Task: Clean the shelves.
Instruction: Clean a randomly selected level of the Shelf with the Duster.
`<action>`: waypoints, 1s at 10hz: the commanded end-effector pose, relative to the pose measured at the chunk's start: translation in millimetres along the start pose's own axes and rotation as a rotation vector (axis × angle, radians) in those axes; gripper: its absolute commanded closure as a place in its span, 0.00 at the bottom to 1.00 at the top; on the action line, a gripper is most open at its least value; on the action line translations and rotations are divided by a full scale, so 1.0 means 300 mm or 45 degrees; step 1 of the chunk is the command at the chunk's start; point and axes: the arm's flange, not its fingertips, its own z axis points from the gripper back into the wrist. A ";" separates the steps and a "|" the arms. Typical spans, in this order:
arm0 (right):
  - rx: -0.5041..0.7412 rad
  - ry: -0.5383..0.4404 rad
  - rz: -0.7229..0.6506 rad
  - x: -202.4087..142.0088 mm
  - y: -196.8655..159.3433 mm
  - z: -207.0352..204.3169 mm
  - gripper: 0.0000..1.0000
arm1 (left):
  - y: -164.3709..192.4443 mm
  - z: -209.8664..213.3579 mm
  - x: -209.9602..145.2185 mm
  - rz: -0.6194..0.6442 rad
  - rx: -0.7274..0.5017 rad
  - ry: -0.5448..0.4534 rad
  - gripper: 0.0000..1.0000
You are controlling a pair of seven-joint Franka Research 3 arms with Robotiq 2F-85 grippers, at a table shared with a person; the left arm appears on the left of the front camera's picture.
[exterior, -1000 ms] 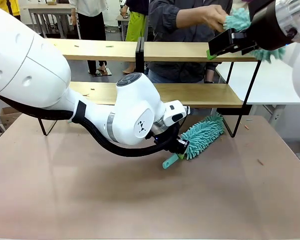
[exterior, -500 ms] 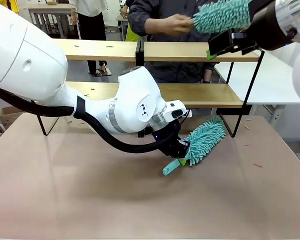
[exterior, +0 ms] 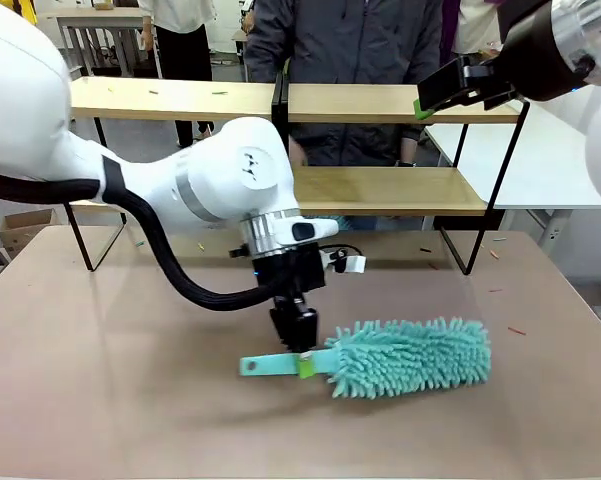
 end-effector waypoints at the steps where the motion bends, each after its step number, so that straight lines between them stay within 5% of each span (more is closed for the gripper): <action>1: 0.004 0.001 -0.003 0.002 0.001 -0.001 0.00 | -0.035 0.037 -0.086 -0.153 -0.040 -0.055 0.87; 3: 0.004 0.001 -0.003 0.002 0.001 -0.001 0.00 | -0.058 0.115 -0.167 -0.298 -0.131 -0.421 0.87; 5: 0.004 0.001 -0.003 0.002 0.001 -0.001 0.00 | -0.057 0.167 -0.236 -0.323 -0.141 -0.559 0.87; 8: 0.004 0.001 -0.003 0.002 0.001 -0.001 0.00 | -0.048 0.197 -0.349 -0.259 -0.018 -0.591 0.87; 10: 0.004 0.001 -0.003 0.002 0.001 -0.001 0.00 | 0.002 0.258 -0.537 0.003 0.139 -0.848 0.87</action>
